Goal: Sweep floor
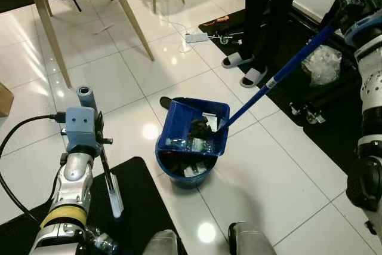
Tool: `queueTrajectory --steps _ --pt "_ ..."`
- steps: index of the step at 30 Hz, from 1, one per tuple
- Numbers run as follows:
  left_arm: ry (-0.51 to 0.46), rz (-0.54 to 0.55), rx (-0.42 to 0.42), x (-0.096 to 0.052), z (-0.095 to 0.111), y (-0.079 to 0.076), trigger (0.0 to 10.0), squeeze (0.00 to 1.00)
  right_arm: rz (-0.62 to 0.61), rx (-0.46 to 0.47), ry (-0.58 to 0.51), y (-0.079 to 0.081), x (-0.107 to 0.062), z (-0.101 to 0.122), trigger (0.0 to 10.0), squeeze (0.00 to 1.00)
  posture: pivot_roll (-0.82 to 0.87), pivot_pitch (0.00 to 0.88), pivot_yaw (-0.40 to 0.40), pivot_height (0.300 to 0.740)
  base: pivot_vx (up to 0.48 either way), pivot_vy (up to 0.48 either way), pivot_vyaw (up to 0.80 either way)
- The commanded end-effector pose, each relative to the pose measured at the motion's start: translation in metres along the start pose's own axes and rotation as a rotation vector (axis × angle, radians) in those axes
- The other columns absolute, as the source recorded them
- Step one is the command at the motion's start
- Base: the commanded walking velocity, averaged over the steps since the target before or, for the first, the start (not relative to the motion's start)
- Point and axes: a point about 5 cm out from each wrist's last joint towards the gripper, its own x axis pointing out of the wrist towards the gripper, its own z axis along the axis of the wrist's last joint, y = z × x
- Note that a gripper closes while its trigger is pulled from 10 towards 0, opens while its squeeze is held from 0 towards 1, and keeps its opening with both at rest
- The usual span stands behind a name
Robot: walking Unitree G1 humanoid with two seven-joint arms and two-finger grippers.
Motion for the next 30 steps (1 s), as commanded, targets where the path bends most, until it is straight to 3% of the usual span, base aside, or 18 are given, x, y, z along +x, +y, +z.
queueTrajectory --steps 1,11,25,30 --pt "-0.025 0.023 -0.012 0.002 0.006 -0.001 10.0 0.00 -0.009 -0.057 -0.104 -0.005 0.003 0.023 10.0 0.00 0.03 0.000 -0.001 0.740 0.000 0.000 0.00" --pt "-0.026 0.090 -0.023 0.003 0.008 0.007 10.0 0.00 0.018 -0.124 -0.131 0.003 0.011 0.029 10.0 0.00 0.03 0.000 0.001 0.740 0.000 0.000 0.00" --pt "-0.014 0.175 -0.025 0.003 0.007 0.013 10.0 0.00 0.126 -0.271 -0.182 0.036 0.021 0.030 10.0 0.00 0.02 0.000 0.010 0.740 0.000 0.000 0.00" --pt "-0.013 0.186 -0.024 0.004 0.007 0.013 10.0 0.00 0.134 -0.272 -0.200 0.041 0.023 0.030 10.0 0.00 0.02 0.000 0.007 0.740 0.000 0.000 0.00"
